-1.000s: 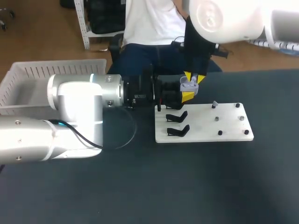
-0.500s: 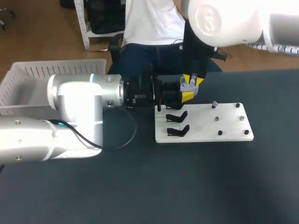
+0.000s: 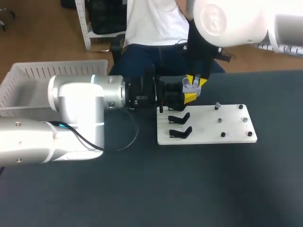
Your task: Pick up each earbud case from the left stands, insert the matching earbuds, close the lid, and place the case in the box.
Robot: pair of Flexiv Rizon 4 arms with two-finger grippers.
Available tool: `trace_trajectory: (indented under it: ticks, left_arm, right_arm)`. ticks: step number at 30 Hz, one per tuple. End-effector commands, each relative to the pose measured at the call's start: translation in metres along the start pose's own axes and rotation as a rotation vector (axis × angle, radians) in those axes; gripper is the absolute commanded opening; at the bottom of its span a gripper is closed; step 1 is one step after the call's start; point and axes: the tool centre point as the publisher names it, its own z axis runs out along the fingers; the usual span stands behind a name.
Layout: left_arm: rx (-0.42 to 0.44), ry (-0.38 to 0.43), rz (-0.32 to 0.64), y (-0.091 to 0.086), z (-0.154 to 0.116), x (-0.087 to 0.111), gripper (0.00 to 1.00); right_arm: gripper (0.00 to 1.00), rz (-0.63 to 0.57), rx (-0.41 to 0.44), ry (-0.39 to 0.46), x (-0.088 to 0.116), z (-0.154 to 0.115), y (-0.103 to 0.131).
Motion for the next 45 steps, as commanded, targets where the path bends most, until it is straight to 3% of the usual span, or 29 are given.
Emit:
trace_trajectory:
  ticks: [1, 45]
  left_arm:
    - [-0.006, -0.007, 0.005, -0.001, 0.0, 0.002, 0.0]
    - [-0.006, -0.007, 0.005, -0.001, 0.0, 0.002, 0.0]
  right_arm:
    - [0.0, 0.0, -0.005, -0.007, 0.003, 0.0, -0.004]
    - [0.0, -0.003, 0.009, 0.012, -0.005, 0.011, -0.002]
